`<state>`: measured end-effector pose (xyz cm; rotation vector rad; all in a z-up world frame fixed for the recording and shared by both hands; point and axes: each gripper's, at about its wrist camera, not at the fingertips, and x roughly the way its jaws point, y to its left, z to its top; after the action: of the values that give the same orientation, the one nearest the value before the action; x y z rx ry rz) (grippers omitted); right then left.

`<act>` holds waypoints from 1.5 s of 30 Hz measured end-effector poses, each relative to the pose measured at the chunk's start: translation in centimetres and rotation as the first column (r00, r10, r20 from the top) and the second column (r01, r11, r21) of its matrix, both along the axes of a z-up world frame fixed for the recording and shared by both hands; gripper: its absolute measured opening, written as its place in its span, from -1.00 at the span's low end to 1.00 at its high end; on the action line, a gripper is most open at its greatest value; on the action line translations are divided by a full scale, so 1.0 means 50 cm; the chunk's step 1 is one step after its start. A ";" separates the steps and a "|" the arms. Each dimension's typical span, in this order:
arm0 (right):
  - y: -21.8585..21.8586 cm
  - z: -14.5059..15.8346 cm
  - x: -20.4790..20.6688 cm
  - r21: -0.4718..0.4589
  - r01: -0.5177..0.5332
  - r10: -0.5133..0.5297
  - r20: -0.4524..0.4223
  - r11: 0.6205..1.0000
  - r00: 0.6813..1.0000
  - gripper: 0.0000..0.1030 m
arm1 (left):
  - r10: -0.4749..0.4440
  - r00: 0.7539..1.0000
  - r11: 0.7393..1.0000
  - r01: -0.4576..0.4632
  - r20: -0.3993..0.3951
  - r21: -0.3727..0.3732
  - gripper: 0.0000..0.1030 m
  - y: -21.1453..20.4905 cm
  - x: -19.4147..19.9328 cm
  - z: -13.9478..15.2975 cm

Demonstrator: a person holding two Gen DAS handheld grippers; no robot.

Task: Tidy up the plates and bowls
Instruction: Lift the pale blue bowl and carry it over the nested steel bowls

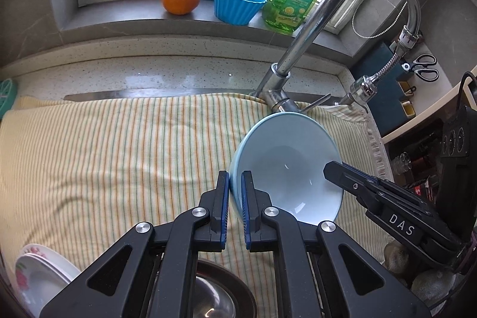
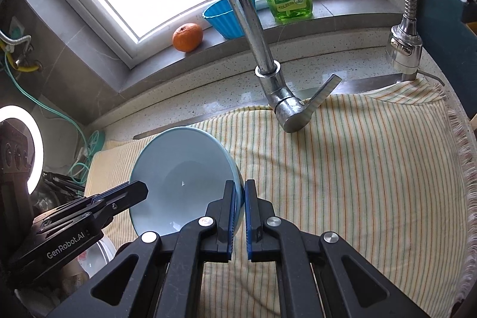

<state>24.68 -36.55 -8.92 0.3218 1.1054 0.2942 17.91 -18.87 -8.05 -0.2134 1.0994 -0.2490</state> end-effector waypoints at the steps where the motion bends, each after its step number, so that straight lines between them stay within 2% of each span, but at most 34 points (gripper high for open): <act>1: 0.003 0.003 -0.005 0.000 -0.001 0.001 0.001 1.000 1.000 -0.89 | -0.002 1.000 1.000 0.002 0.003 0.000 -0.87 0.004 -0.006 0.003; 20: 0.097 0.061 -0.119 -0.002 -0.055 0.055 0.036 0.999 0.998 -0.87 | 0.029 0.999 1.000 -0.029 0.014 -0.003 -0.87 0.097 -0.109 0.027; 45: 0.185 0.024 -0.202 -0.004 -0.103 0.103 -0.024 0.995 0.994 -0.86 | 0.059 0.998 0.998 -0.059 -0.026 0.007 -0.87 0.166 -0.190 -0.005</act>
<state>14.56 -27.31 -7.73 0.2652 1.1483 0.3795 8.44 -10.56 -8.32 -0.2442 1.1178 -0.1906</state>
